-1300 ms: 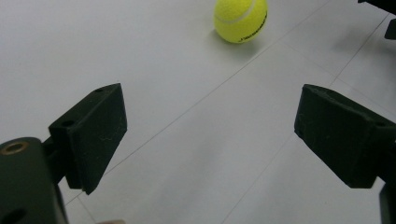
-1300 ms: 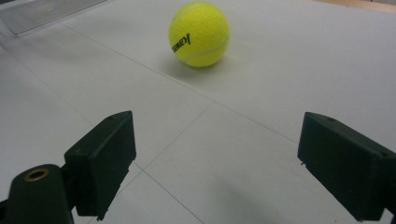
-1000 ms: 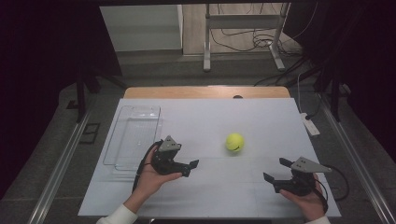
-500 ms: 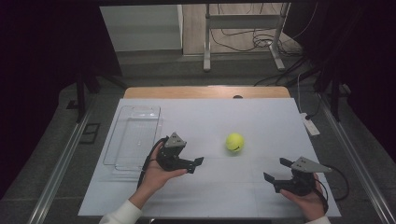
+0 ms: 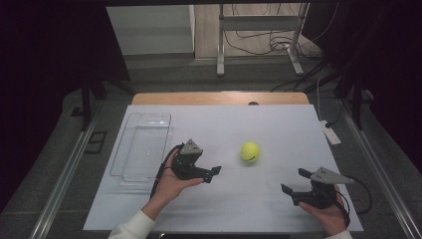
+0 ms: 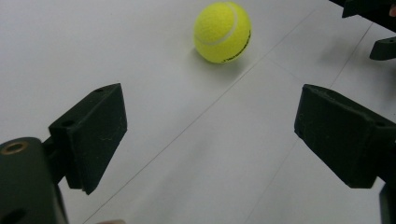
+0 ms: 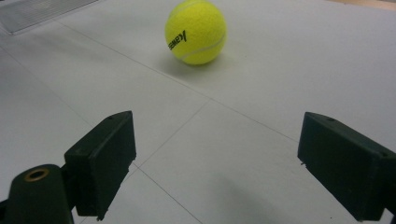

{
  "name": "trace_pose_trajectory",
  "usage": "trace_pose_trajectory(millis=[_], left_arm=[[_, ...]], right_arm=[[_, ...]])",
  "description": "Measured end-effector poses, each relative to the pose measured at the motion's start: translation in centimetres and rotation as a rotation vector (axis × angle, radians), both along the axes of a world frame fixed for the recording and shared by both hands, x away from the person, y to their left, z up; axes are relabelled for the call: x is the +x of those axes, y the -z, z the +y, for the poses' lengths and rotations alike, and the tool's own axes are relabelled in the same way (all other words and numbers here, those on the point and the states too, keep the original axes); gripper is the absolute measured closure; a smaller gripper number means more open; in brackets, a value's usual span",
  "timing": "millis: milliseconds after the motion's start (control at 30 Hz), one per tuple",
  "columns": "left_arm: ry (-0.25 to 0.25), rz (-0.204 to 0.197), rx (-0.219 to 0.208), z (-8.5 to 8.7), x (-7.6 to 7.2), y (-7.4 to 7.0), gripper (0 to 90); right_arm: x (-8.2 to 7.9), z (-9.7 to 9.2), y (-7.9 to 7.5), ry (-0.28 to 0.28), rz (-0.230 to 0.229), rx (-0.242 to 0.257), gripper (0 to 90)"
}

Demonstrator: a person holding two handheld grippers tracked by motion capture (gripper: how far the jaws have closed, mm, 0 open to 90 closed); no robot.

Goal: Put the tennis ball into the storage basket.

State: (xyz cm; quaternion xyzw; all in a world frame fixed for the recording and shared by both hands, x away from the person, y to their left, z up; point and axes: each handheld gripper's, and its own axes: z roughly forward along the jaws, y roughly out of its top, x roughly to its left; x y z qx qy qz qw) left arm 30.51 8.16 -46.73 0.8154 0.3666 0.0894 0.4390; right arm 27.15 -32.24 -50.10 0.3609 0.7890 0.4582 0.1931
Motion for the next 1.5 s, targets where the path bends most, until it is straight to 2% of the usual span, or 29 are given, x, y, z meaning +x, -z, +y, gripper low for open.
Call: trace_pose_trajectory(millis=[800, 1500], left_arm=[[0.034, 0.001, -0.016, -1.9, 1.1, -0.8, 10.4], [0.058, 0.025, -0.005, -3.4, 2.2, -0.3, 9.9]], right_arm=[[0.0, -0.1, 0.0, 0.002, 0.004, 0.000, 12.0], [0.1, -0.2, 0.1, 0.006, 0.008, 0.002, 12.0]])
